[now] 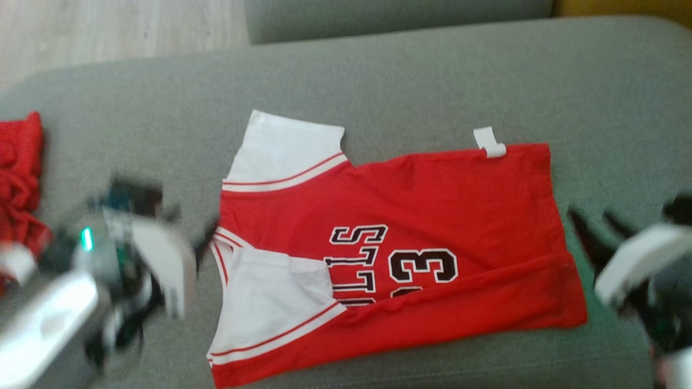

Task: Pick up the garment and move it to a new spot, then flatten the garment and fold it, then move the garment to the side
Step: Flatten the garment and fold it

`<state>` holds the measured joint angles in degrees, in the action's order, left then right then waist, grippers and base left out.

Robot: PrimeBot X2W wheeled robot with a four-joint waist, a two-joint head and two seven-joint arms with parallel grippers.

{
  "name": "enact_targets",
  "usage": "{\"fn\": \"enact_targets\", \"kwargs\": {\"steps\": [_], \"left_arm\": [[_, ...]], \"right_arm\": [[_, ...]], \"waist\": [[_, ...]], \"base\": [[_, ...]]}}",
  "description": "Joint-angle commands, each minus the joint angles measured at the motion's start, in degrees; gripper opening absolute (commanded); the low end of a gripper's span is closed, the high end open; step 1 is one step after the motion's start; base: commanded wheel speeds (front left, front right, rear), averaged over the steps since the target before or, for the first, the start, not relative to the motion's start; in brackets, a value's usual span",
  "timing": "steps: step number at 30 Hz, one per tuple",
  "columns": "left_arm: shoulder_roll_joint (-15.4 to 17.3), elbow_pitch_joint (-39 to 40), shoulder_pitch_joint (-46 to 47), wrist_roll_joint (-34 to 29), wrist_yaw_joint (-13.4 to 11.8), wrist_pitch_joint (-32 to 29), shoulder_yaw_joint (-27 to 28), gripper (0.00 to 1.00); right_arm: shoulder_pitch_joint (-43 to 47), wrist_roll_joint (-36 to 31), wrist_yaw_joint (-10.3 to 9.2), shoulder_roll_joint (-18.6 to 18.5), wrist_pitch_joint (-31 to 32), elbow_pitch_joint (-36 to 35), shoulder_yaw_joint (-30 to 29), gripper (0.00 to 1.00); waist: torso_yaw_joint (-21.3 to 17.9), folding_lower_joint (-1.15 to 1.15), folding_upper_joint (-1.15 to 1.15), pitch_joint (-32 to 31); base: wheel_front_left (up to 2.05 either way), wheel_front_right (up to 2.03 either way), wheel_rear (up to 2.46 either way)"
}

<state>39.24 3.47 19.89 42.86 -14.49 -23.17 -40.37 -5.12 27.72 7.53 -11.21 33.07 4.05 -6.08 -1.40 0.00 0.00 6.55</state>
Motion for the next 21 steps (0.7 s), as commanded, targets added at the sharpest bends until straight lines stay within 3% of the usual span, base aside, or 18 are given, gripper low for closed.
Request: {"fn": "enact_targets", "kwargs": {"steps": [1, 4, 5, 10, 12, 16, 21], "left_arm": [[1.7, 0.7, 6.9, -0.9, 1.4, -1.0, 3.0, 1.0], [-1.0, -3.4, 16.5, -1.3, 6.2, -3.8, 1.9, 1.0], [-1.0, -3.4, 16.5, -1.3, 6.2, -3.8, 1.9, 1.0], [-6.9, -15.8, 28.6, 1.4, 15.9, -8.4, -0.5, 1.0], [-8.4, -21.2, 32.2, 1.9, 18.6, -9.7, -1.5, 1.0], [-10.1, -30.5, 38.8, 1.5, 21.0, -10.4, -3.2, 1.0], [-11.4, -39.5, 45.2, 1.2, 21.8, -10.8, -5.4, 1.0]], "right_arm": [[-6.0, 0.5, -0.04, -0.5, -1.1, 0.0, 0.1, 1.0], [-13.3, 0.4, -0.04, -0.8, -2.0, 6.1, 0.8, 1.0], [-13.3, 0.4, -0.04, -0.8, -2.0, 6.1, 0.8, 1.0], [-23.6, -0.1, -0.04, -2.1, -2.9, 16.0, 4.5, 1.0], [-27.0, -0.7, -0.04, -2.3, -3.1, 19.5, 6.2, 1.0], [-32.5, -0.6, -0.04, -1.9, -3.8, 25.2, 10.1, 1.0], [-37.0, 1.1, -0.04, -1.6, -4.9, 29.2, 14.7, 1.0]], "waist": [[-0.5, 0.0, 0.0, 2.8], [-0.5, 0.0, 0.0, 6.1], [-0.5, 0.0, 0.0, 6.1], [-1.2, 0.0, 0.0, 10.5], [-1.8, 0.0, 0.0, 12.0], [-3.6, 0.0, 0.0, 14.6], [-5.2, 0.0, 0.0, 17.5]], "base": [[0.0, 0.0, 0.0], [0.0, 0.0, 0.0], [0.0, 0.0, 0.0], [0.0, 0.0, 0.0], [0.0, 0.0, 0.0], [0.0, 0.0, 0.0], [0.0, 0.0, 0.0]]}}
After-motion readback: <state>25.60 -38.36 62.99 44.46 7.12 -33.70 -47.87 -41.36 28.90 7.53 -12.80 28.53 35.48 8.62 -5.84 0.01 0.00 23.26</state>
